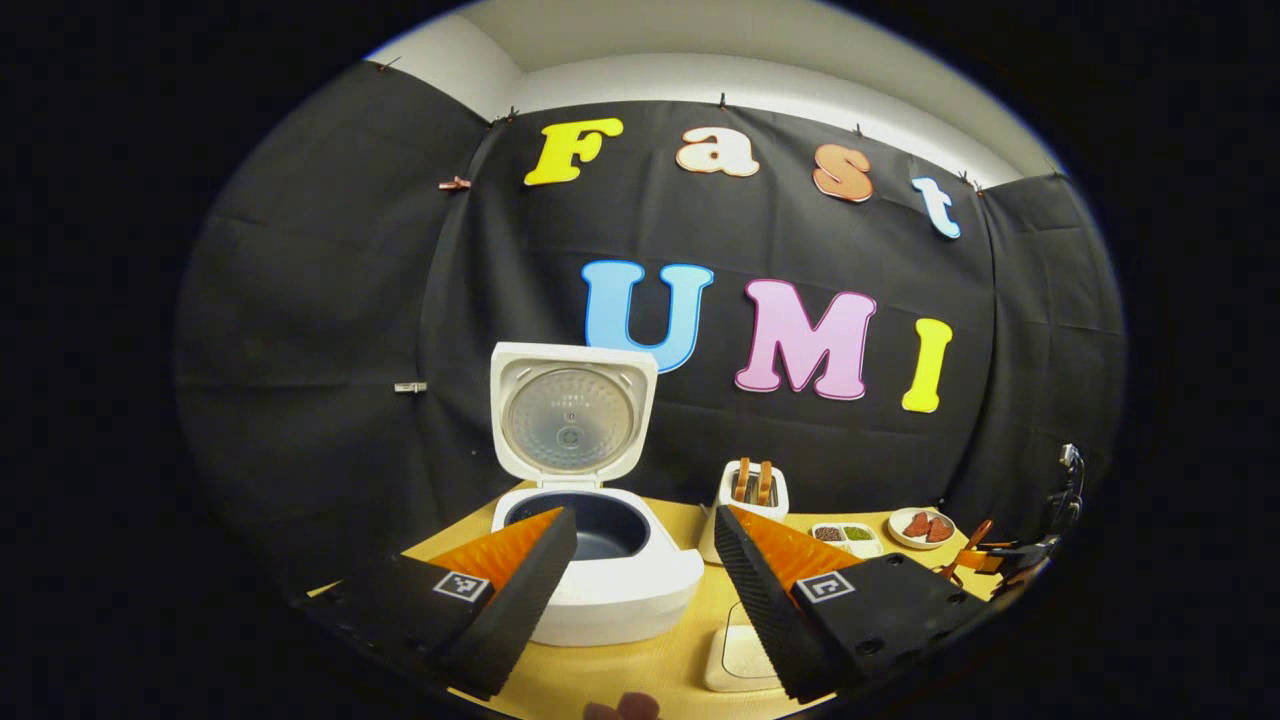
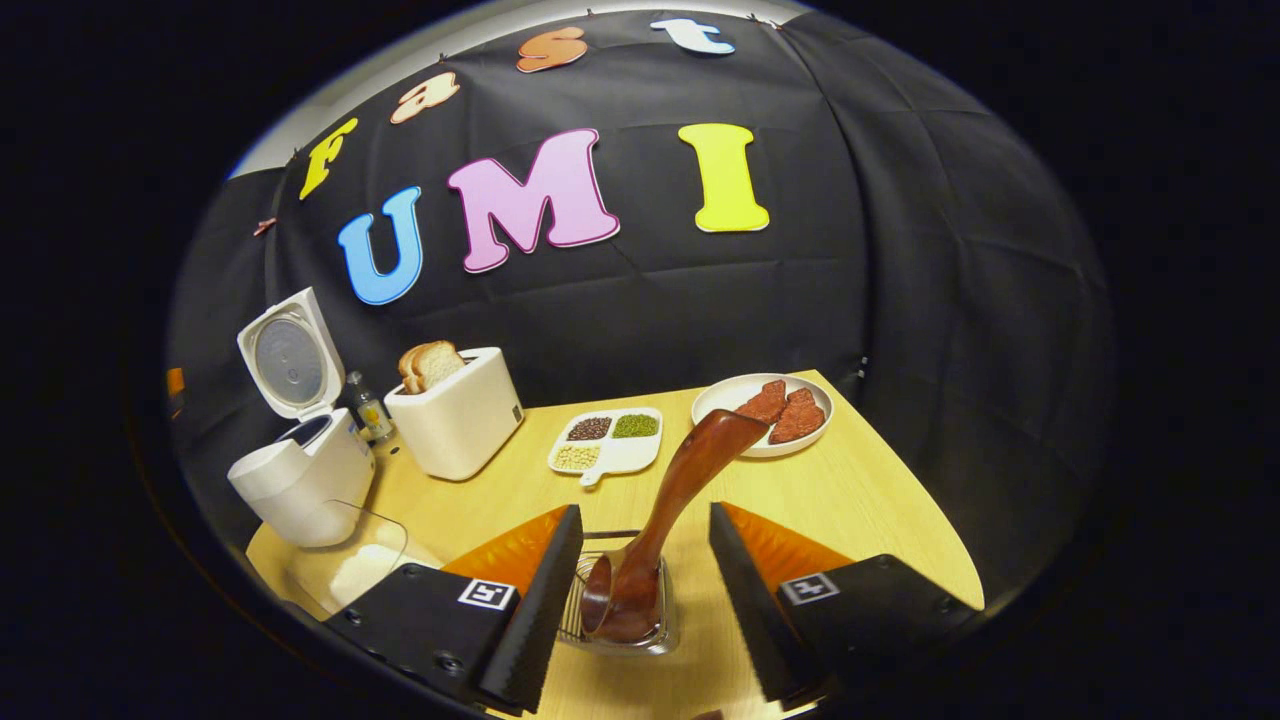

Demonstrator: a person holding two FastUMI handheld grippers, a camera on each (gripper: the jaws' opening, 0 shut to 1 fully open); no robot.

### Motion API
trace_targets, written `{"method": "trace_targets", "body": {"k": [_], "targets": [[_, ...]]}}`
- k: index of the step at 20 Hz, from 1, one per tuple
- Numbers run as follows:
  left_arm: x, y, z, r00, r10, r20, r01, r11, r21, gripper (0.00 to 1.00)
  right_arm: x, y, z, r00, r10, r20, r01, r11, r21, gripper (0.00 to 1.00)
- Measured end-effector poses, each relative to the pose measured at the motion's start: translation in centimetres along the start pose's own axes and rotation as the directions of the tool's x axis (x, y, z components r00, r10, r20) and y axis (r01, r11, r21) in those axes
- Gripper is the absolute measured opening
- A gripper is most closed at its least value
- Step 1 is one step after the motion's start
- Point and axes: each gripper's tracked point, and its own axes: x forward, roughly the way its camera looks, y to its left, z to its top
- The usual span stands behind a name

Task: Close the left gripper, press the button to open the rice cooker; take a wooden spoon from the chopstick holder with the right hand, scoop a spoonful of rice and pour it into the rice cooker, then put the wooden spoon back into the chopstick holder.

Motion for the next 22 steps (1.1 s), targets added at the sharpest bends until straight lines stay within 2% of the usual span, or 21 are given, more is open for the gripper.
{"method": "trace_targets", "body": {"k": [1, 3, 5, 6, 7, 10, 13, 16, 19, 22], "targets": [[-0.1, 0.1, -0.8, 1.000, 0.003, -0.015, -0.003, 1.000, 0.000, 0.95, 0.6, 0.0, 0.0, 1.000, 0.013, -0.001, -0.013, 1.000, 0.007, 0.72], [-0.3, 0.5, -1.8, 0.999, 0.008, -0.040, -0.008, 1.000, 0.013, 0.96, 2.2, 0.1, -0.4, 1.000, 0.030, -0.004, -0.030, 0.999, 0.025, 0.72], [-0.4, 0.4, -2.3, 0.999, 0.011, -0.052, -0.009, 0.999, 0.039, 0.95, 3.2, -0.4, -1.7, 0.998, 0.016, -0.053, -0.013, 0.998, 0.064, 0.53], [-0.5, 0.3, -2.3, 0.999, 0.008, -0.053, -0.005, 0.999, 0.050, 0.95, 2.8, 0.1, -2.2, 0.997, 0.028, -0.070, -0.022, 0.997, 0.077, 0.37], [-0.6, 0.1, -2.3, 0.999, 0.004, -0.054, -0.001, 0.998, 0.056, 0.95, 2.5, 0.5, -2.2, 0.997, 0.039, -0.068, -0.034, 0.996, 0.078, 0.33], [-0.5, -0.6, -2.4, 0.999, -0.005, -0.051, 0.009, 0.997, 0.072, 0.95, 1.0, 1.6, -2.1, 0.998, 0.058, -0.040, -0.055, 0.997, 0.057, 0.32], [-0.3, -0.9, -2.4, 0.998, -0.010, -0.055, 0.014, 0.997, 0.080, 0.95, 0.5, 2.7, -3.8, 0.995, 0.073, -0.066, -0.073, 0.997, 0.004, 0.32], [-0.4, -0.5, -2.1, 0.999, -0.009, -0.052, 0.013, 0.997, 0.073, 0.96, 1.0, 2.3, -3.7, 0.996, 0.047, -0.074, -0.048, 0.999, -0.014, 0.35], [-0.7, 0.0, -2.0, 0.999, -0.002, -0.054, 0.006, 0.998, 0.067, 0.95, 0.5, 2.0, -3.7, 0.995, 0.034, -0.092, -0.030, 0.999, 0.043, 0.24], [-0.9, 0.5, -1.6, 0.999, -0.002, -0.052, 0.005, 0.998, 0.061, 0.95, -0.3, 2.0, -2.1, 0.998, 0.026, -0.056, -0.022, 0.997, 0.067, 0.20]]}}
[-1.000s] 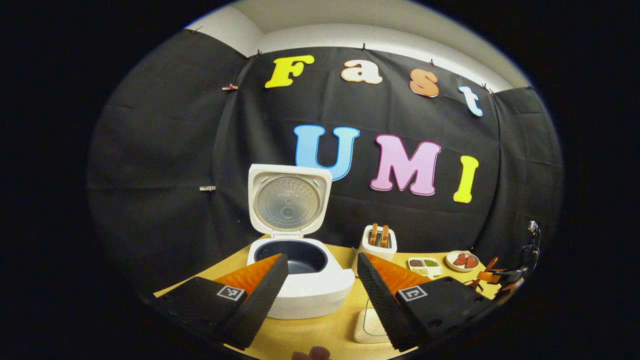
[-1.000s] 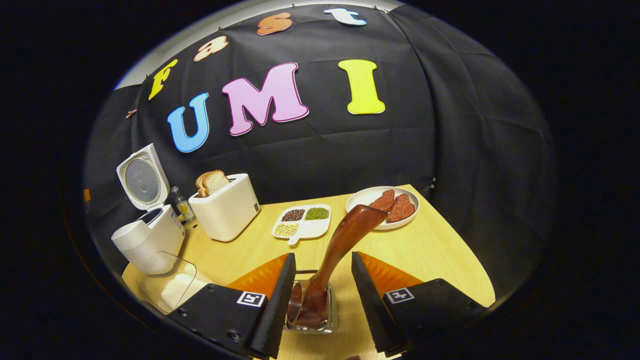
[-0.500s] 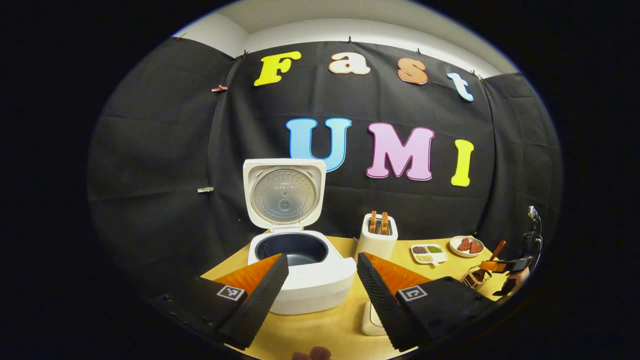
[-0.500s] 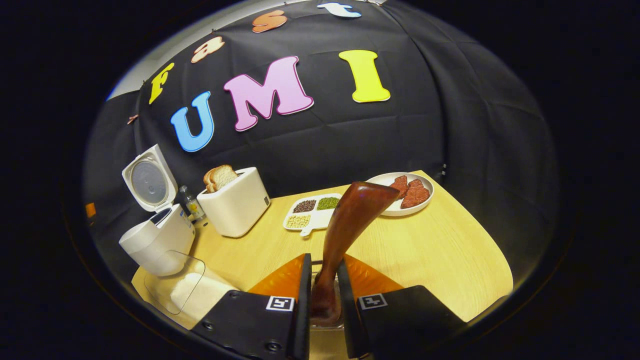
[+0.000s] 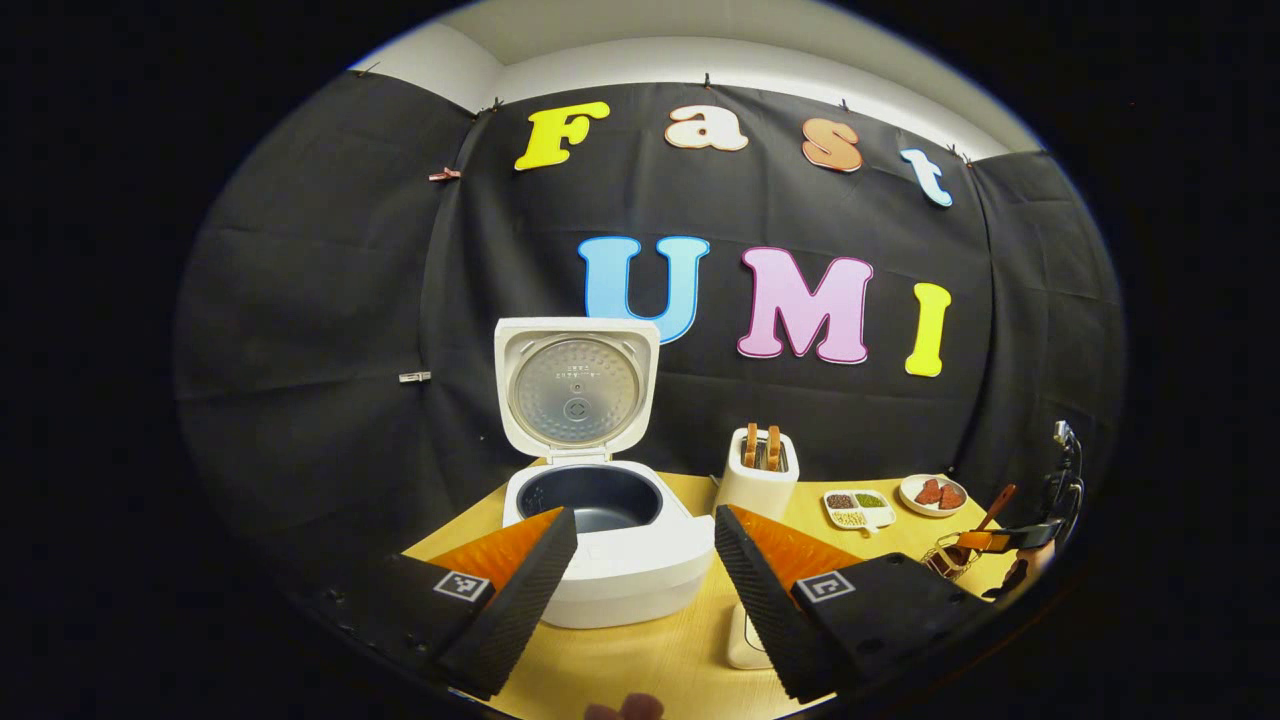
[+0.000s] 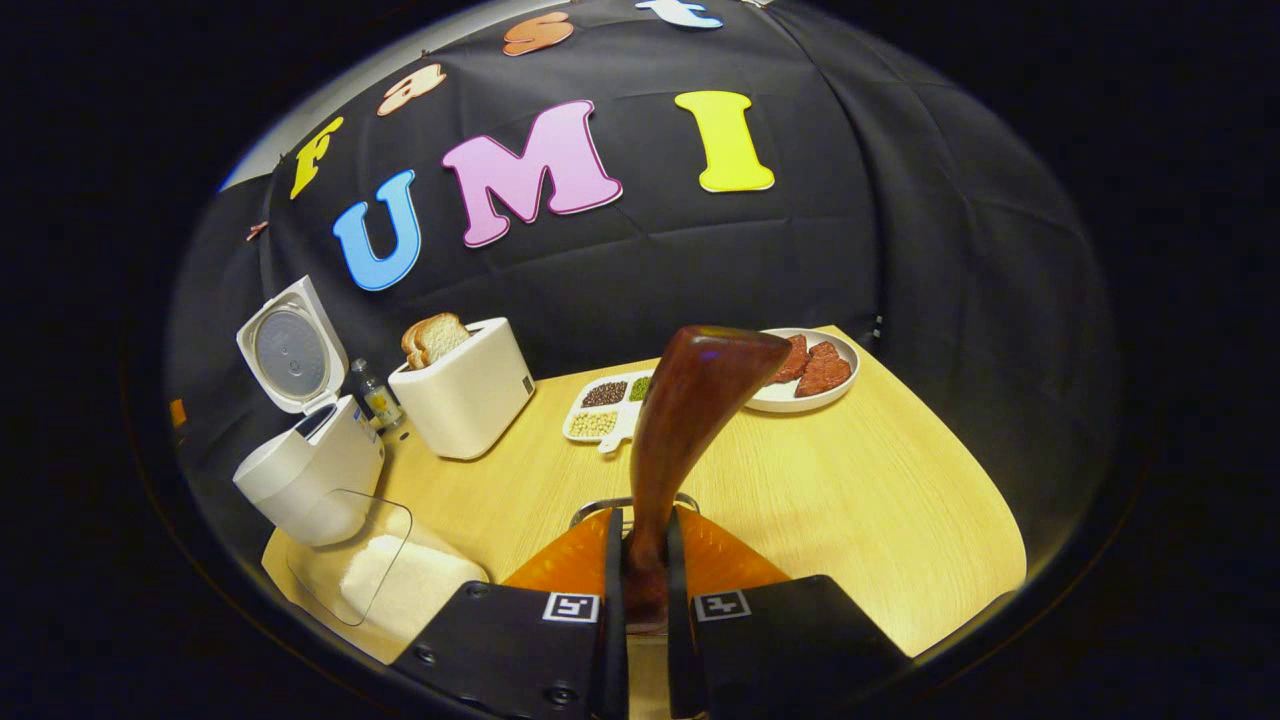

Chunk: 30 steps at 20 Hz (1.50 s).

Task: Close the left gripper, press the button to open the rice cooker; take a wooden spoon from the chopstick holder with the right hand, scoop a spoonful of rice and pour it into the rice cooker, then put the wooden spoon back into the chopstick holder.

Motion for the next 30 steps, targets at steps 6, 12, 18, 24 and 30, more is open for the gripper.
{"method": "trace_targets", "body": {"k": [6, 12, 18, 24, 30], "targets": [[0.0, 1.0, 1.0, 1.000, -0.009, 0.003, 0.009, 1.000, -0.008, 0.96, -2.4, 1.2, 5.2, 0.995, -0.027, 0.092, 0.028, 1.000, -0.008, 0.14], [0.2, 2.7, 1.6, 1.000, -0.013, 0.004, 0.013, 1.000, 0.006, 0.96, -5.4, 8.8, 9.3, 0.988, 0.034, 0.153, -0.027, 0.999, -0.045, 0.19], [1.1, 5.1, 1.4, 1.000, 0.000, -0.007, 0.000, 0.999, -0.033, 0.95, -6.0, 17.8, 7.1, 0.984, 0.131, 0.119, -0.120, 0.988, -0.095, 0.19], [1.5, 6.6, 1.8, 1.000, 0.003, -0.002, -0.003, 1.000, -0.012, 0.96, -3.8, 20.7, 0.0, 0.996, 0.089, 0.003, -0.086, 0.972, -0.217, 0.19], [1.8, 7.0, 1.8, 1.000, 0.003, 0.001, -0.003, 1.000, 0.009, 0.96, -1.0, 20.7, -5.1, 0.995, 0.019, -0.094, -0.048, 0.949, -0.312, 0.20]]}}
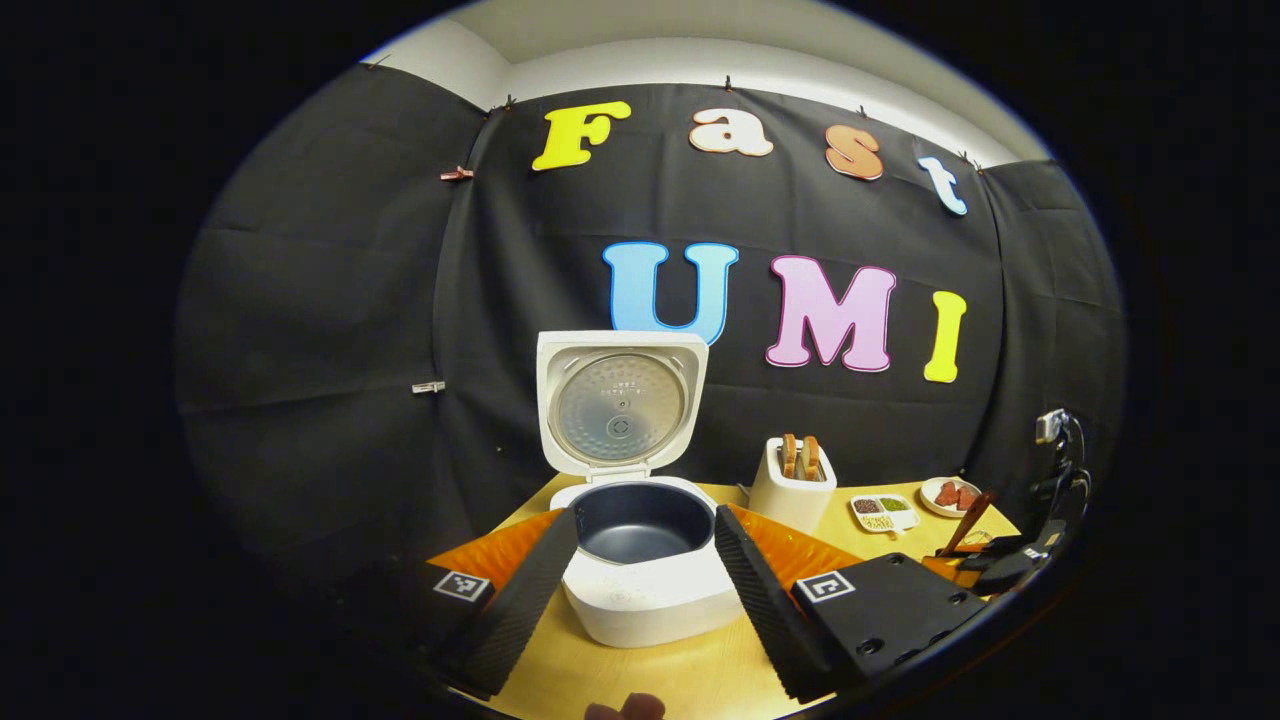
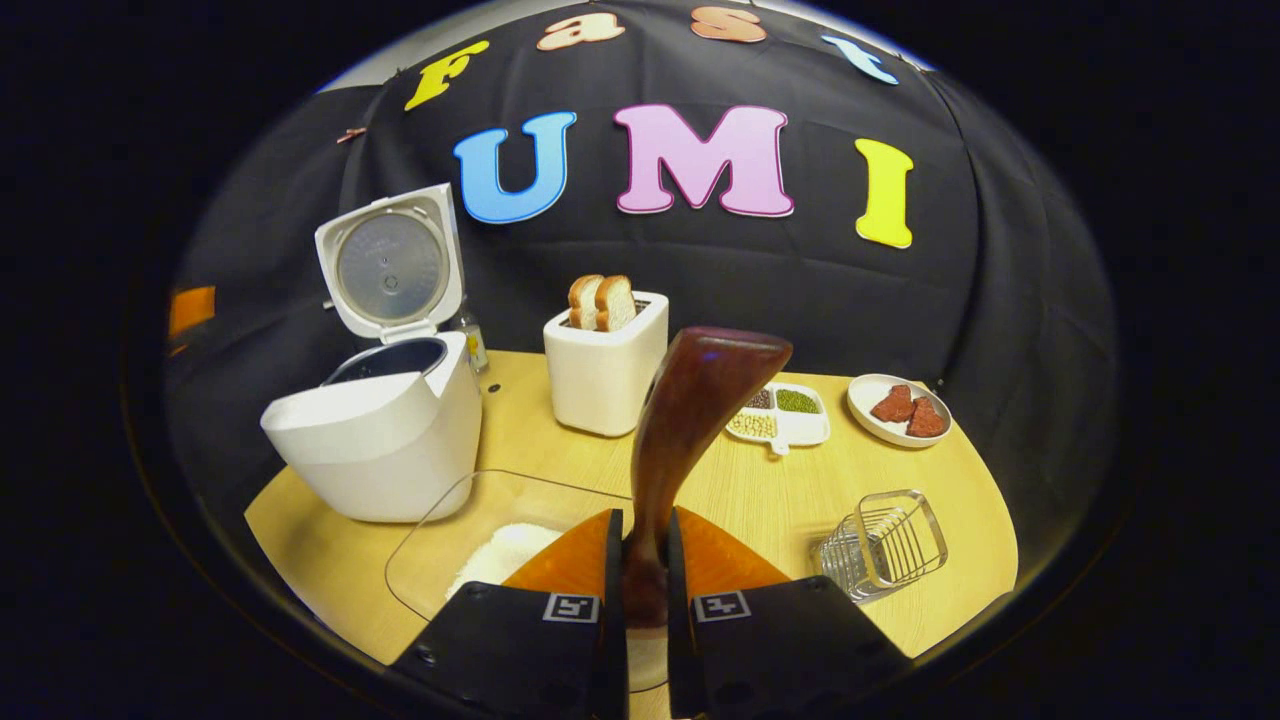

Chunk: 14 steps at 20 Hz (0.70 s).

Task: Close the left gripper, press the button to open the rice cooker; take a wooden spoon from the chopstick holder with the right hand, scoop a spoonful of rice and pour it into the rice cooker, then put the wooden spoon back into the chopstick holder.

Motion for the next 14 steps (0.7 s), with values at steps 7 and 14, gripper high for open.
{"method": "trace_targets", "body": {"k": [7, 14], "targets": [[-0.2, -0.2, -0.3, 1.000, -0.014, -0.015, 0.014, 1.000, -0.015, 0.96, 1.5, 1.4, -1.9, 0.999, -0.039, -0.038, 0.038, 0.999, -0.021, 0.20], [0.0, -0.3, -0.2, 1.000, -0.020, -0.016, 0.019, 1.000, -0.020, 0.96, 1.8, 4.8, -2.2, 0.998, 0.026, -0.054, -0.017, 0.987, 0.158, 0.20]]}}
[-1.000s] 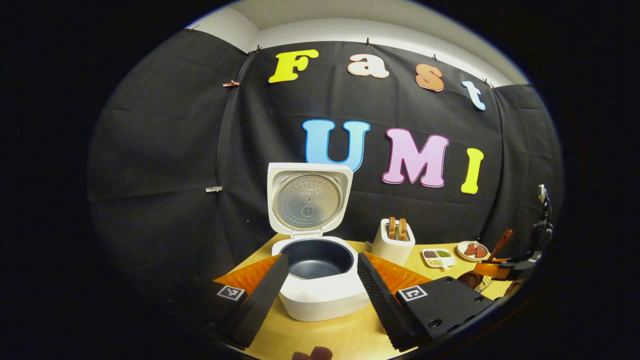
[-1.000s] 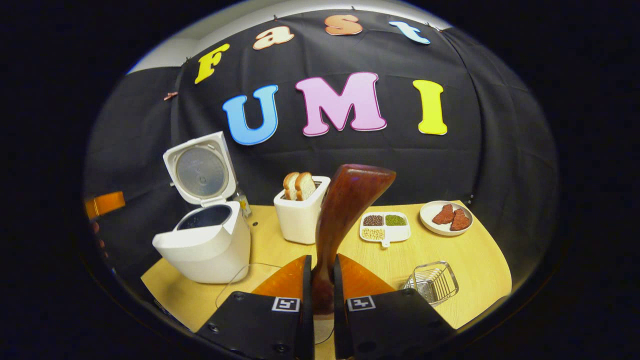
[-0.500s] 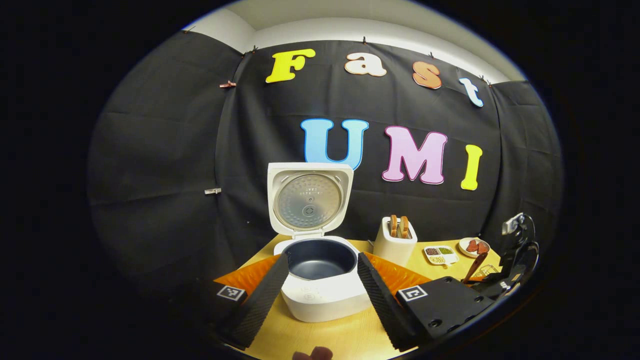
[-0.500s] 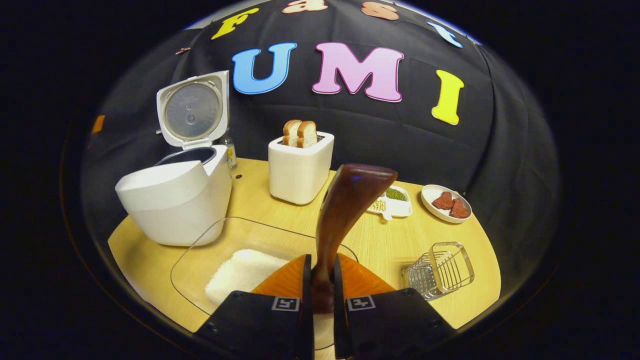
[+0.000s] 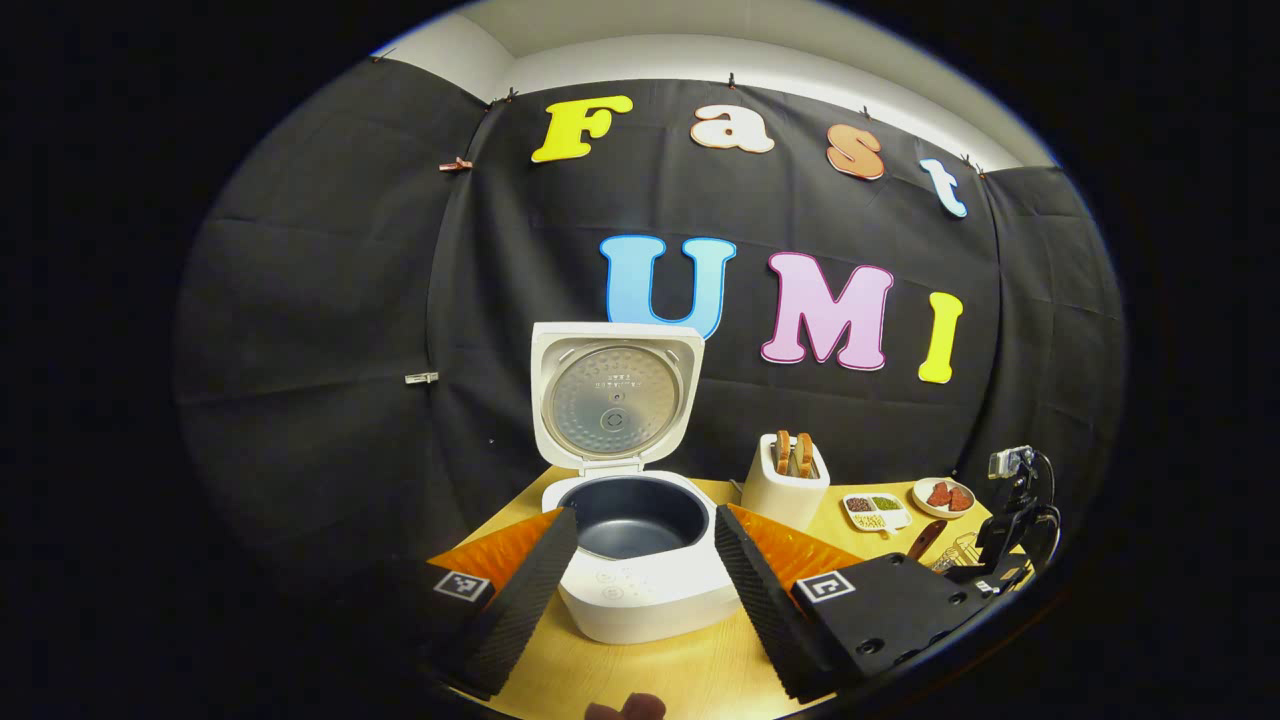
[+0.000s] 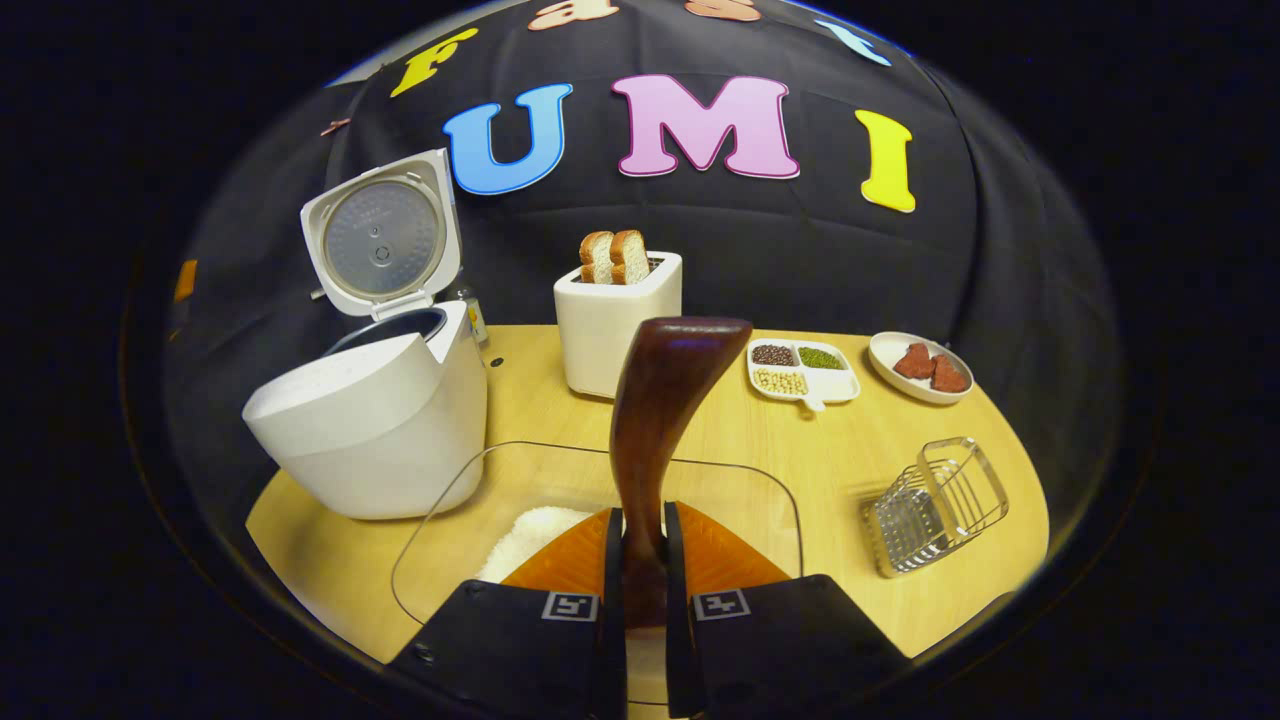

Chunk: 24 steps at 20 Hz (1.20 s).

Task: Close the left gripper, press the button to open the rice cooker; take a wooden spoon from the chopstick holder with the right hand, scoop a spoonful of rice and pour it into the rice cooker, then put the wooden spoon back into the chopstick holder.

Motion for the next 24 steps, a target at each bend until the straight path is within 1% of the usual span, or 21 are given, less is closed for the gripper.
{"method": "trace_targets", "body": {"k": [2, 5, 8, 9, 10, 14, 16, 17, 22, 24], "targets": [[0.0, 0.2, 0.0, 1.000, 0.003, -0.001, -0.003, 1.000, -0.004, 0.96, 0.1, 0.7, -0.1, 1.000, 0.019, -0.008, -0.019, 0.996, 0.082, 0.20], [0.0, 0.4, -0.4, 1.000, 0.010, -0.010, -0.010, 1.000, -0.015, 0.96, 0.4, 1.1, -0.3, 0.999, 0.048, -0.015, -0.044, 0.978, 0.202, 0.20], [-0.1, 0.7, -0.3, 1.000, 0.012, -0.012, -0.012, 1.000, -0.019, 0.96, 0.6, 0.8, -0.4, 0.995, 0.099, -0.025, -0.086, 0.942, 0.325, 0.20], [-0.1, 0.7, -0.1, 1.000, 0.011, -0.007, -0.012, 1.000, -0.022, 0.98, 0.5, 0.4, -0.3, 0.994, 0.107, -0.024, -0.091, 0.926, 0.367, 0.20], [-0.1, 0.8, 0.0, 1.000, 0.013, -0.005, -0.013, 1.000, -0.024, 0.96, 0.4, -0.1, -0.1, 0.994, 0.112, -0.016, -0.096, 0.908, 0.408, 0.20], [-0.2, 1.0, 0.3, 1.000, 0.014, -0.001, -0.014, 1.000, -0.020, 0.95, -0.4, -1.2, 1.3, 0.988, 0.151, 0.025, -0.142, 0.835, 0.532, 0.19], [-0.4, 0.9, 0.1, 1.000, 0.015, -0.002, -0.015, 1.000, -0.016, 0.96, -0.8, -1.9, 2.2, 0.987, 0.152, 0.047, -0.151, 0.802, 0.578, 0.20], [-0.5, 0.9, 0.3, 1.000, 0.014, -0.001, -0.014, 1.000, -0.015, 0.95, -1.0, -2.1, 2.7, 0.986, 0.157, 0.061, -0.161, 0.780, 0.604, 0.19], [-0.8, 0.7, 0.7, 1.000, 0.010, 0.011, -0.010, 1.000, -0.013, 0.96, -2.4, -1.6, 5.0, 0.969, 0.220, 0.117, -0.231, 0.620, 0.750, 0.19], [-1.0, 0.6, 0.9, 1.000, 0.007, 0.015, -0.007, 1.000, -0.012, 0.96, -3.1, -1.2, 6.0, 0.963, 0.239, 0.127, -0.246, 0.577, 0.779, 0.20]]}}
